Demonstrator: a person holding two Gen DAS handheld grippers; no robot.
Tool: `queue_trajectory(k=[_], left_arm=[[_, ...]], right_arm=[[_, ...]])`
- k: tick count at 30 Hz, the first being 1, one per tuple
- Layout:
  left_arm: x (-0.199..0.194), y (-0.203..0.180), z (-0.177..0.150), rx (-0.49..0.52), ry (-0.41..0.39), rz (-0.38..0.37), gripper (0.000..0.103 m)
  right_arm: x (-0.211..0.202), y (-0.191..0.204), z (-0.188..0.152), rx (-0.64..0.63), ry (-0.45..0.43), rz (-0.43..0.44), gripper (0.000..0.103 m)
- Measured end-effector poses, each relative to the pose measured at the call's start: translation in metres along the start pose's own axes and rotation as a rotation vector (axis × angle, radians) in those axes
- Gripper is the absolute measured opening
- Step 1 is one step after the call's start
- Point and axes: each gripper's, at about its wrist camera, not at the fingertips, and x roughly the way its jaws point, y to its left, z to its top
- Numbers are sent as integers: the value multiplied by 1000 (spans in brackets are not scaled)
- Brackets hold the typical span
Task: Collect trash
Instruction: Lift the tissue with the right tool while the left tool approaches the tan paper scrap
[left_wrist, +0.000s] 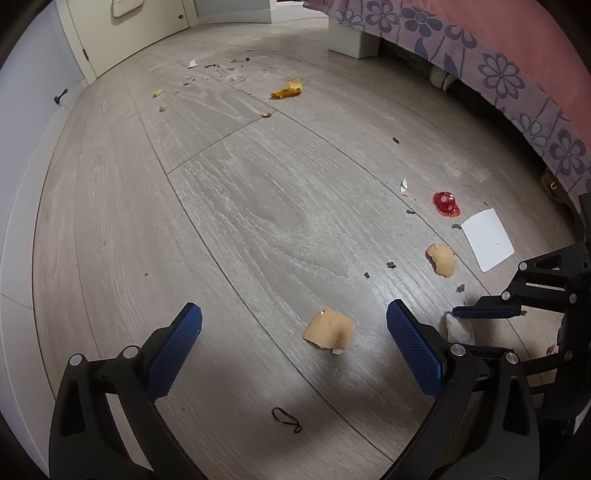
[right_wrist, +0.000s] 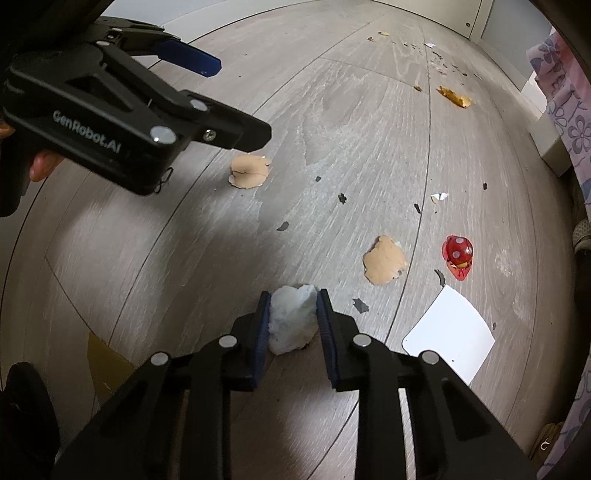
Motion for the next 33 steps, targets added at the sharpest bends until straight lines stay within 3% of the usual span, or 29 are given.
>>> queue_trajectory(k=[9,33], left_arm=[[0,2,-1,4,-5,2,97],[1,4,-7,5,5,2,97]], right_arm=[[0,-1,7,-7,-10,8,18],[-7,-10,11,24,-36,21,11]])
